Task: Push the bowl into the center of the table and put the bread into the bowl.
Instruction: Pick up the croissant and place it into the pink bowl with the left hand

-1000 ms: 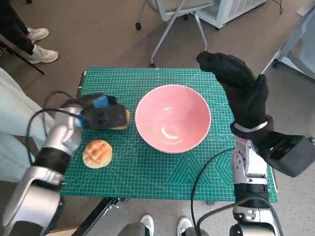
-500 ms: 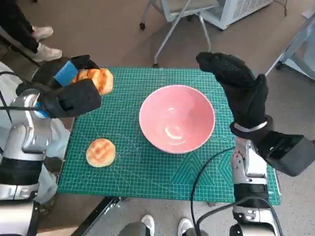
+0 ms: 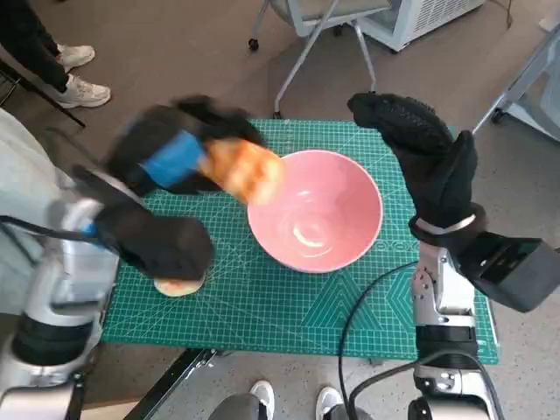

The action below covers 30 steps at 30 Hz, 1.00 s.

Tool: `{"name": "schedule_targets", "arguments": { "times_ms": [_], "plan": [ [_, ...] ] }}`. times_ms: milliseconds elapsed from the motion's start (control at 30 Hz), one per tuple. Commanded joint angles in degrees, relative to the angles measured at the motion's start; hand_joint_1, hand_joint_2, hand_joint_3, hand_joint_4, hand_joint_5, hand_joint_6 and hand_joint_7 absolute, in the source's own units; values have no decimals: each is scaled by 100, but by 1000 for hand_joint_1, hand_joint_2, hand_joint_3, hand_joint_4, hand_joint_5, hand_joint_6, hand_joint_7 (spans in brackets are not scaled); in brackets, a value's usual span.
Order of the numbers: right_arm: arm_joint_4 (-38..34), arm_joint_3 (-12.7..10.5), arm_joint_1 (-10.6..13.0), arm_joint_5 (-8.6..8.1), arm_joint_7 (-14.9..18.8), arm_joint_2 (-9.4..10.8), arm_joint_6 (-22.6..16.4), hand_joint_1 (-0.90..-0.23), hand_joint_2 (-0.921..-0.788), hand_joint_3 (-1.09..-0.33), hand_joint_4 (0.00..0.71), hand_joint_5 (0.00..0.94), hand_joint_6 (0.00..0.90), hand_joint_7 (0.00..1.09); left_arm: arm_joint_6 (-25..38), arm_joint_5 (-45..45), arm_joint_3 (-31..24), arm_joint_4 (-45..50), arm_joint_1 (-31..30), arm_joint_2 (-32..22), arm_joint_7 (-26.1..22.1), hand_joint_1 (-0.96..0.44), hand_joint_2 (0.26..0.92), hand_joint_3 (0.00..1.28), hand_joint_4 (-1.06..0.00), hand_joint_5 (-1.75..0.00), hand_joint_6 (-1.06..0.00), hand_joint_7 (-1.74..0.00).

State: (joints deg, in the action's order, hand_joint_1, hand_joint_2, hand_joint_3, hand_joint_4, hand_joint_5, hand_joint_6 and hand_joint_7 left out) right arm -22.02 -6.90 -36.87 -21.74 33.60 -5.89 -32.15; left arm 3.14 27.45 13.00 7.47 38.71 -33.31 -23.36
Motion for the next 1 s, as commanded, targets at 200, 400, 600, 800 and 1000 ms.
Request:
{"name": "schedule_targets", "arguments": {
  "times_ms": [200, 400, 600, 800, 1000],
  "plan": [
    [-3, -51, 197, -97, 86, -71, 83, -705, -921, -748, 192, 3, -1, 627, -199, 311, 545, -751, 266, 427, -106, 2, 919, 10, -816, -1049, -644, -1119],
    [16, -74, 220, -104, 85, -85, 86, -695, -921, -749, 188, 1, -1, 626, -419, 479, 776, -1322, 421, 600, -98, 3, 919, 12, -801, -1065, -651, -1114],
    [42, -93, 246, -93, 65, -82, 88, -691, -921, -749, 185, 0, -1, 622, -668, 562, 900, -1863, 534, 698, -42, 2, 920, 24, -771, -1105, -649, -1111],
    [46, -101, 259, -82, 54, -73, 85, -689, -921, -749, 184, 0, -1, 615, -820, 535, 907, -2258, 554, 806, -20, 2, 920, 71, -727, -1179, -590, -1142],
    [27, -106, 245, -87, 39, -50, 98, -690, -921, -743, 183, 0, -1, 609, -568, 416, 894, -2239, 484, 841, -445, 22, 872, 73, -377, -307, -446, -385]
  ]
}}
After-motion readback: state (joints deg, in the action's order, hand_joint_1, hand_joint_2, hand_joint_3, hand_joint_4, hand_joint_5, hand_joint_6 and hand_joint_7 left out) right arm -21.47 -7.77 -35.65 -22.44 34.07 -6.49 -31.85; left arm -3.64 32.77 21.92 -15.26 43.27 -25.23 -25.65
